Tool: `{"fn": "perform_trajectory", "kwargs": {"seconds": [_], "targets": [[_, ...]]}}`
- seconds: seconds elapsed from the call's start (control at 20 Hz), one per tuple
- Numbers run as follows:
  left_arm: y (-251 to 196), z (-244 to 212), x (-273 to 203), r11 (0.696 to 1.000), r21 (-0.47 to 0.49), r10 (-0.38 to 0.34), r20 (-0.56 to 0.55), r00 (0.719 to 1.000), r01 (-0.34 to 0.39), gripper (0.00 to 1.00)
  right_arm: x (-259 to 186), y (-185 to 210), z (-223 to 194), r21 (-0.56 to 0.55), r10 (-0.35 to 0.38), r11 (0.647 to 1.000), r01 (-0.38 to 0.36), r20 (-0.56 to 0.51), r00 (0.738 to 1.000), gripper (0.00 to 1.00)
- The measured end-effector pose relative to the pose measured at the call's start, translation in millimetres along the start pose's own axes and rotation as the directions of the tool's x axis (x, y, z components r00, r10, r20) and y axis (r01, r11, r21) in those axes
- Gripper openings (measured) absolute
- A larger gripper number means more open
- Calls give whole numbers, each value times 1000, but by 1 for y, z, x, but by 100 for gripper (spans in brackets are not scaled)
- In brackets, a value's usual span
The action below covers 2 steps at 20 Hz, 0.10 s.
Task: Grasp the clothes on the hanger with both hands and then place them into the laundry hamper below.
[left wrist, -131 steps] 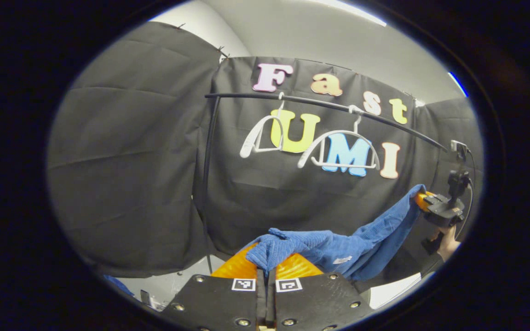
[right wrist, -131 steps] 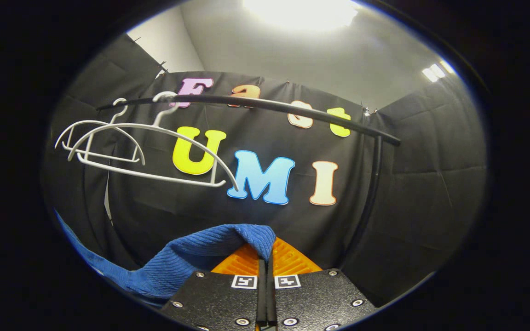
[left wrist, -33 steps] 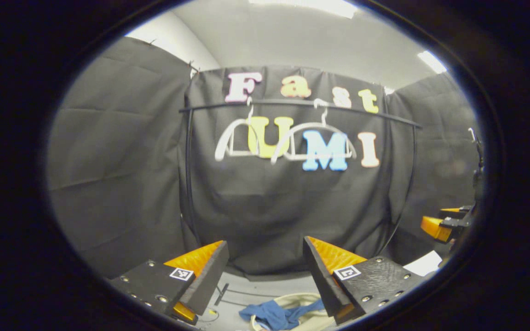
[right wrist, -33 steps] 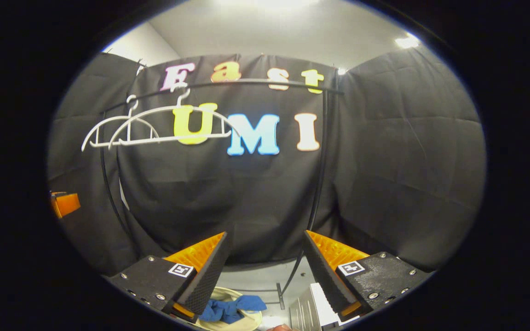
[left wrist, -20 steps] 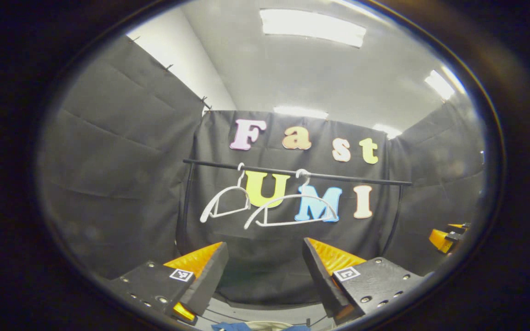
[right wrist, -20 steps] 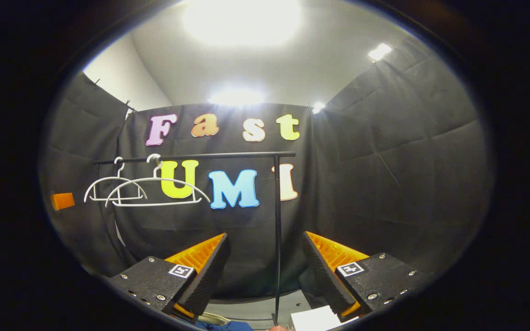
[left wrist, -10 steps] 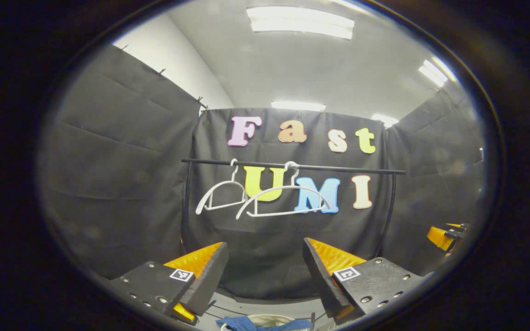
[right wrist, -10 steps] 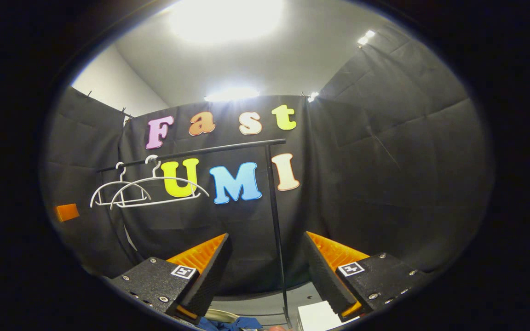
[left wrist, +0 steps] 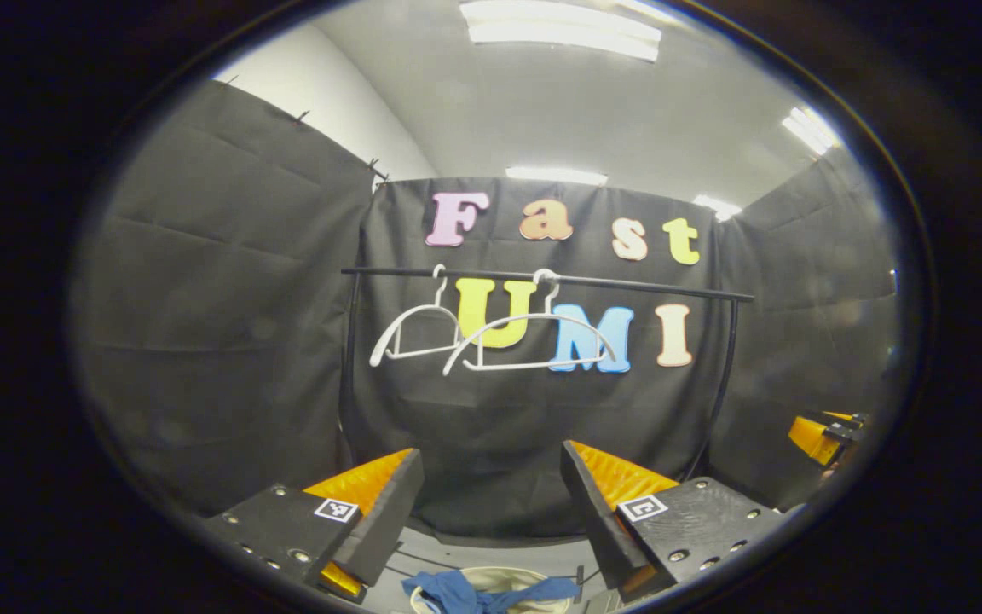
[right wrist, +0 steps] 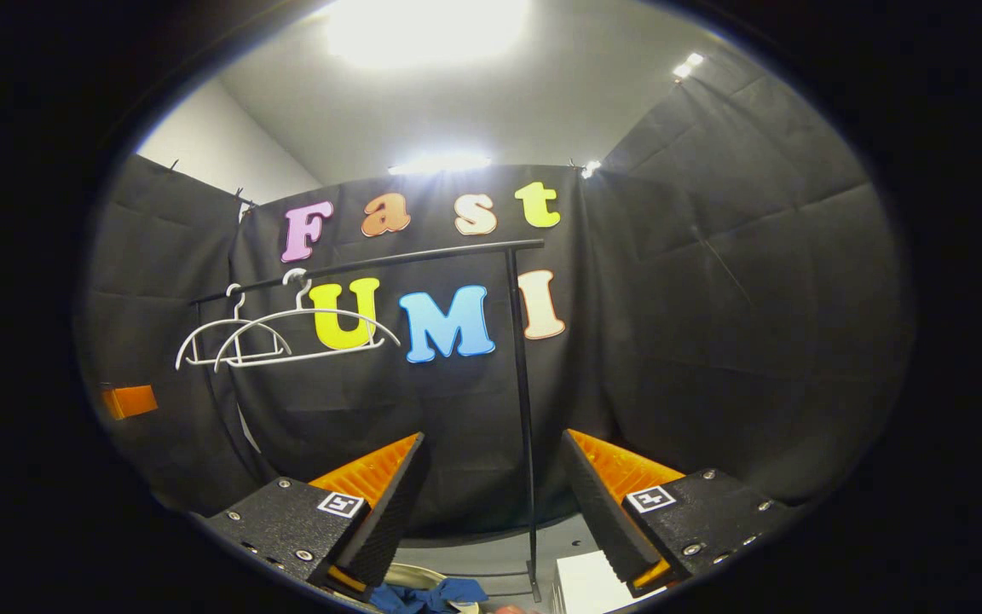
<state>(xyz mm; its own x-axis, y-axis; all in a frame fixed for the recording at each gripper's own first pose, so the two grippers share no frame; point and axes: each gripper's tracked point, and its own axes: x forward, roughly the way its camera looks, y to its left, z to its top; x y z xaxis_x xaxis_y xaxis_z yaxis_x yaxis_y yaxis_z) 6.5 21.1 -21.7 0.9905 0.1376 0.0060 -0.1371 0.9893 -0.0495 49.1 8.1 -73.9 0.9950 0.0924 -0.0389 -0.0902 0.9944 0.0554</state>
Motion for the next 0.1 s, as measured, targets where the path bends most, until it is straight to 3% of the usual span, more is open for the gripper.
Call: {"fn": "perform_trajectory", "kwargs": {"seconds": [0.1], "targets": [[5,-4,6,1000,-8,2,-10,1000,-2,92,3,2,-2,-1,-5,1000,5,-6,1000,95]]}}
